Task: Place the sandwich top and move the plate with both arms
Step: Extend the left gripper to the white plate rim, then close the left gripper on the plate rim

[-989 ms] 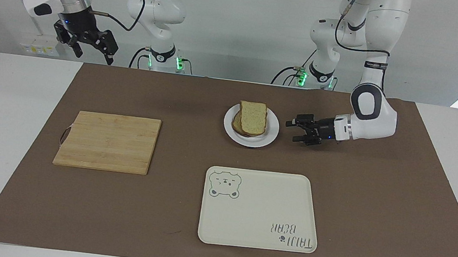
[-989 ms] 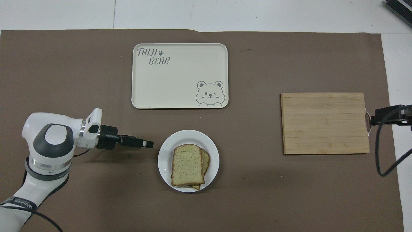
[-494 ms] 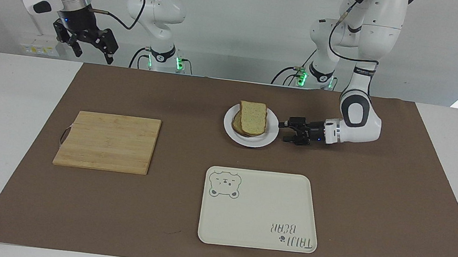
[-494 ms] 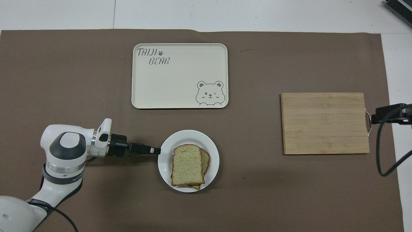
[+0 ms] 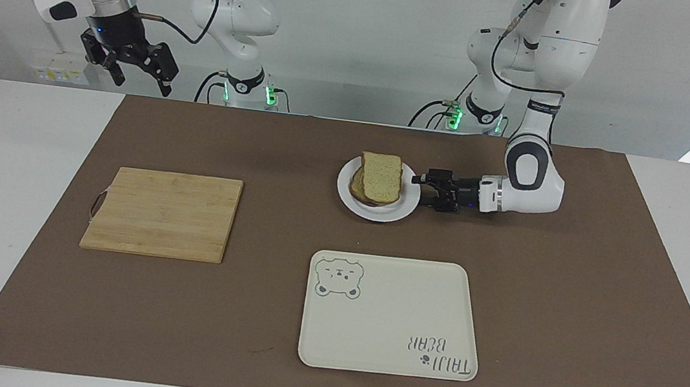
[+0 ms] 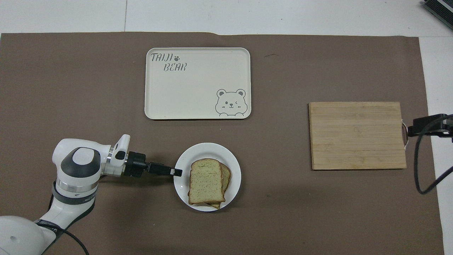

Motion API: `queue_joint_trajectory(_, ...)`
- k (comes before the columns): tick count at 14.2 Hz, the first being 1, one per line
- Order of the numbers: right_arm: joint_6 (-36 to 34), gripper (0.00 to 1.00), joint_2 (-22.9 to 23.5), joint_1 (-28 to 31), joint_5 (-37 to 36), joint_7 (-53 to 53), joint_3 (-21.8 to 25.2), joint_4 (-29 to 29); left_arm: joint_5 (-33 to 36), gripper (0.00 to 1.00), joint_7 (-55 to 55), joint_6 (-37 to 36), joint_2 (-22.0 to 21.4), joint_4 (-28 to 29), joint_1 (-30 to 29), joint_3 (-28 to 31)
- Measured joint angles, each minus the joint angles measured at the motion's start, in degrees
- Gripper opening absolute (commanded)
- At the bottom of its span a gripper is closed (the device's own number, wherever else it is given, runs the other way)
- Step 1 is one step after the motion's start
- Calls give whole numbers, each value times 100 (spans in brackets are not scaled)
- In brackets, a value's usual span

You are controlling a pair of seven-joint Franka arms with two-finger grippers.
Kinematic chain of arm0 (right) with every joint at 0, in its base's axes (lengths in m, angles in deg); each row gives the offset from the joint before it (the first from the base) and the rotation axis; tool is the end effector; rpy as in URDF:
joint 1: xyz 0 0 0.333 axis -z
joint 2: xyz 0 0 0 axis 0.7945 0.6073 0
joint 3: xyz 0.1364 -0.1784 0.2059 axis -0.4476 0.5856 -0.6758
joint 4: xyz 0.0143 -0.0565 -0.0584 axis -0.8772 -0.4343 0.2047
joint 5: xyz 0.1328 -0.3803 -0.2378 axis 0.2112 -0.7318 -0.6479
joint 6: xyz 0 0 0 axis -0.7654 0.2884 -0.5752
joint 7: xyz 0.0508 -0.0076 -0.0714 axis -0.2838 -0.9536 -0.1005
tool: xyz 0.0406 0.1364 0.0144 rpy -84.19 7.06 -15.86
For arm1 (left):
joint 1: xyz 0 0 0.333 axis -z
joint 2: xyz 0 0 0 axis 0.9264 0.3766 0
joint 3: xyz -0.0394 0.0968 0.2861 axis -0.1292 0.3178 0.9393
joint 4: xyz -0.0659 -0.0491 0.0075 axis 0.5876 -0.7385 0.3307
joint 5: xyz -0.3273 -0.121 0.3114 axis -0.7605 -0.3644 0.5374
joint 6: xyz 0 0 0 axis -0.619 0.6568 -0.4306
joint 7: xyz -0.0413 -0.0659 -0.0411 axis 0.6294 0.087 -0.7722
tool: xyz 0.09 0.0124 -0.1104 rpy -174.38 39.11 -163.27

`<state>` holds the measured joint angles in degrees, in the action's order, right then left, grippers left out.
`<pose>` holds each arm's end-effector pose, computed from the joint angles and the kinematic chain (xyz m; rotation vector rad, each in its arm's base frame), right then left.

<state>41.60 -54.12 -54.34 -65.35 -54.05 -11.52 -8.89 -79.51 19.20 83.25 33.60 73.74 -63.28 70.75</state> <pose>0.5889 -0.0336 0.6048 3.1276 -0.2554 -0.0123 0.4783 -0.1825 0.1411 1.9430 -0.2279 -0.1976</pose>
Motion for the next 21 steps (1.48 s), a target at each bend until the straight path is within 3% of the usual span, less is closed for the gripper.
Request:
queue_joint_trajectory(5,-5,100,-2,-15,2,0,1,0,-3,77,46,-36,0,57,8,1)
queue_joint_trajectory(7,-9,100,-2,-13,2,0,12,-1,-4,54,90,-36,0,84,13,1)
queue_joint_trajectory(8,-9,100,-2,-13,2,0,18,-2,-4,52,103,-36,0,96,15,1)
queue_joint_trajectory(14,-14,100,-2,-13,2,0,24,-3,-4,20,138,-33,0,125,17,9)
queue_joint_trajectory(16,-32,100,-2,-13,2,0,24,-3,-4,1,139,-29,0,146,17,14)
queue_joint_trajectory(21,-39,100,-2,-13,2,0,26,-3,-4,0,148,29,1,192,23,11)
